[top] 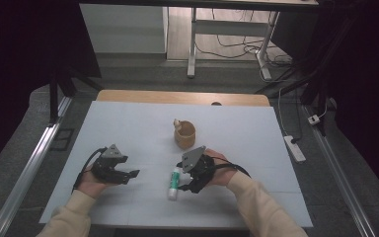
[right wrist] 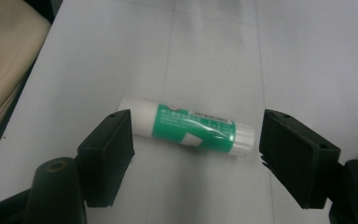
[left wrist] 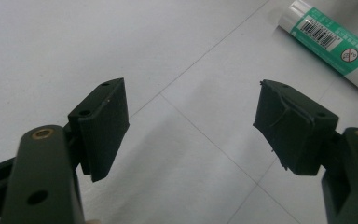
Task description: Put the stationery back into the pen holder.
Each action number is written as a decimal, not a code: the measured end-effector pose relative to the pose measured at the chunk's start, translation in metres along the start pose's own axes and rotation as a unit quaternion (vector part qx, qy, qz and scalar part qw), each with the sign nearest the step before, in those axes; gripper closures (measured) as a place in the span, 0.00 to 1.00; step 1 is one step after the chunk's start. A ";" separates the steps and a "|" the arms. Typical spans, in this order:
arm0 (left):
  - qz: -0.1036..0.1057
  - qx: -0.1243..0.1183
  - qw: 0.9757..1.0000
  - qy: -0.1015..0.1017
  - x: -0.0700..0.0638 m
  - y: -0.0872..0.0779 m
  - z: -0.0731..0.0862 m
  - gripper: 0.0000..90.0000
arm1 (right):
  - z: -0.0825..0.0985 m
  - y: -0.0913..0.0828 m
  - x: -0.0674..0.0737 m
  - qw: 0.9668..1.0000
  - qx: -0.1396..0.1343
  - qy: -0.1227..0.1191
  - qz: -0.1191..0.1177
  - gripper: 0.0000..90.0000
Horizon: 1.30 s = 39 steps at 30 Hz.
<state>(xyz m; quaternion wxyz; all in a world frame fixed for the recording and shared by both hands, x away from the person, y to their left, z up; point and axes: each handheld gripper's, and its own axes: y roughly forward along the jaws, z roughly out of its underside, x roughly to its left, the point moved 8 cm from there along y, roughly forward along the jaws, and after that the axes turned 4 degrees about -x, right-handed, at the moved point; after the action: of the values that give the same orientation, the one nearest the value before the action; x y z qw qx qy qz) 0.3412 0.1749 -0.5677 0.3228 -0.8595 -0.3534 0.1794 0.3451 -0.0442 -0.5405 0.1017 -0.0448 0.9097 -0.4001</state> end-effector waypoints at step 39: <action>-0.004 0.000 1.000 -0.001 0.002 0.000 0.000 0.28 | 0.001 0.052 0.013 0.982 0.099 -0.125 -0.106 0.56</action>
<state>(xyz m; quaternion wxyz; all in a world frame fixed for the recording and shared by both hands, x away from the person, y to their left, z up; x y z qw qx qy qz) 0.3427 0.1761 -0.5677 0.3231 -0.8579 -0.3572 0.1787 0.3327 -0.0123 -0.5815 0.1754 -0.1798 0.8357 -0.4883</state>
